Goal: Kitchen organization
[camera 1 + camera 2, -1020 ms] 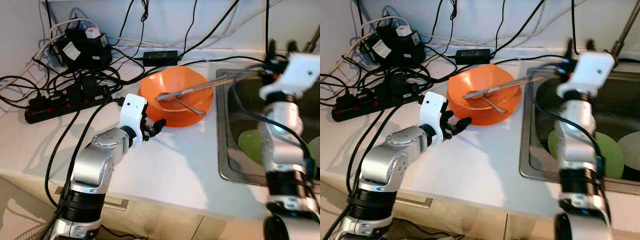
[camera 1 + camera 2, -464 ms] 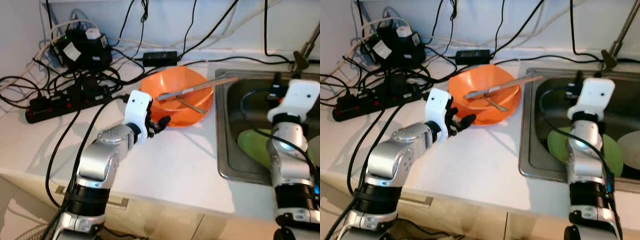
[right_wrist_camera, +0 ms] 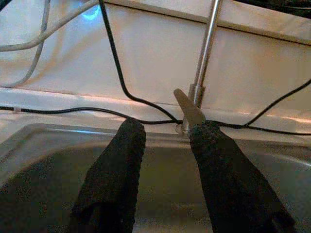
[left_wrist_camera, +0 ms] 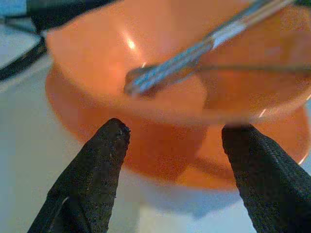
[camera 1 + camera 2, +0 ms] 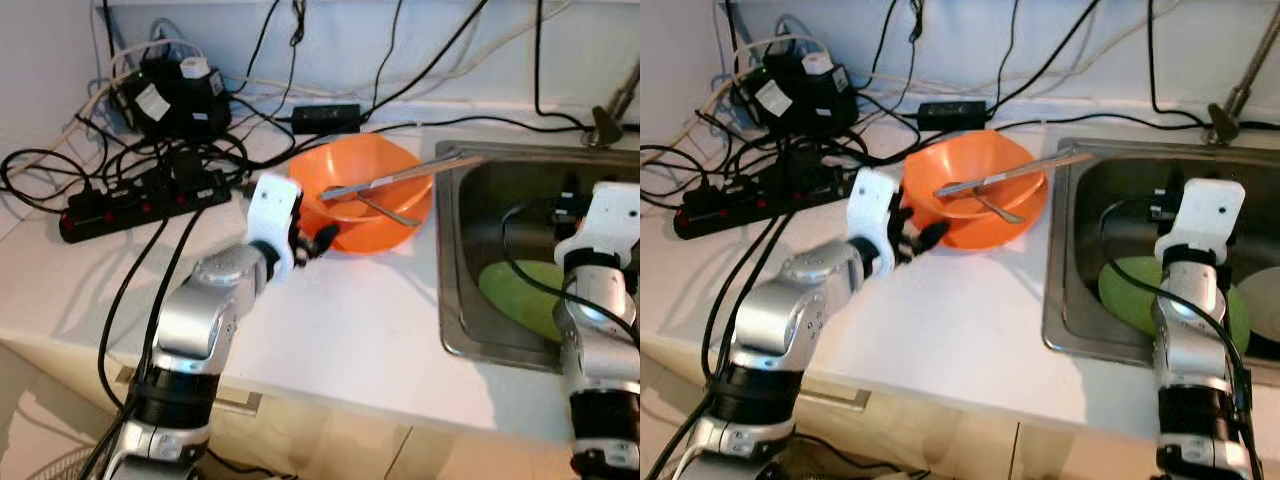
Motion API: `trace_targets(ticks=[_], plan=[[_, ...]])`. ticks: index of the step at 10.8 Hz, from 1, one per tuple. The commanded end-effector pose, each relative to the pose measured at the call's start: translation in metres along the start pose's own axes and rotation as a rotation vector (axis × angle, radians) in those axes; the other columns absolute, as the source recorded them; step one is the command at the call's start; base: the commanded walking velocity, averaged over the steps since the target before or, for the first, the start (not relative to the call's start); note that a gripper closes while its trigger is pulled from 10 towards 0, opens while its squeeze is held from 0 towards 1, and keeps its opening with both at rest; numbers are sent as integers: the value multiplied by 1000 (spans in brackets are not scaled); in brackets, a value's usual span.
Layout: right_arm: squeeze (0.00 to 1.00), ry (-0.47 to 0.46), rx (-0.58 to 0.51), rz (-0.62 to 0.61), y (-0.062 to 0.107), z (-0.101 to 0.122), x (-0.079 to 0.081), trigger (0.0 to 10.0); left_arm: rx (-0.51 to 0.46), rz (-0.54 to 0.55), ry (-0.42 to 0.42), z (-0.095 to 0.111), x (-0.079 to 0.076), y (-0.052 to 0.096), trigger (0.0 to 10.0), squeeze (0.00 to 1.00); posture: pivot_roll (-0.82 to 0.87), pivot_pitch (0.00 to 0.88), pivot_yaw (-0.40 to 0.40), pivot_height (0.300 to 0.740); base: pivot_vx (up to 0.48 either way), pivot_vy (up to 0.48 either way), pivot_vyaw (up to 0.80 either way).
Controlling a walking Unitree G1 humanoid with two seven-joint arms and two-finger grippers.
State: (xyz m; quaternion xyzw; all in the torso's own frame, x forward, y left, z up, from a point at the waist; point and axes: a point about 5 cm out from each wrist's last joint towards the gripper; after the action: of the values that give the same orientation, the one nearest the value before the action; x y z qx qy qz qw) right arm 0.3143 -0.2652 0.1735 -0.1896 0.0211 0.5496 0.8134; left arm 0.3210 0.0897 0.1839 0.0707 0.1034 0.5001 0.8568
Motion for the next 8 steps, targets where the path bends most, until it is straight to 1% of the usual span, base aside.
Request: trace_targets(ticks=[1, 2, 3, 5, 8], plan=[[0, -5, 13, 9, 3, -2, 3, 10000, -26, -2, -3, 8, 2, 0, 10000, 0, 49, 0, 105, 740, 0, 0, 0], [0, -16, 18, 10, 3, -2, 7, 10000, -28, -13, -6, 10, 1, -3, 10000, 0, 55, 0, 107, 740, 0, 0, 0], [0, -25, 18, 20, 4, 0, 11, 10000, 1, -35, -20, 8, -1, -7, 10000, 0, 58, 0, 111, 740, 0, 0, 0], [0, -38, 15, 23, 3, 3, 13, 10000, 63, -47, -68, 7, -1, -18, 10000, 0, 52, 0, 119, 740, 0, 0, 0], [0, -46, 14, 23, 5, 4, 16, 10000, 134, -51, -97, 2, 0, -33, 10000, 0, 42, 0, 130, 740, 0, 0, 0]])
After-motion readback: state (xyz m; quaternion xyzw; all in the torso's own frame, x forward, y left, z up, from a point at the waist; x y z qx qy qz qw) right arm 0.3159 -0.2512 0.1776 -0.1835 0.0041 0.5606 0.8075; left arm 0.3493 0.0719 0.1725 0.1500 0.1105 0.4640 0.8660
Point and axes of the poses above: a point about 5 cm out from each wrist's last joint towards the gripper, its own y axis pointing back from the gripper into the wrist, its own z axis along the axis of the wrist's last joint, x = y × z, and after that the axes turned 4 degrees about y, right-handed
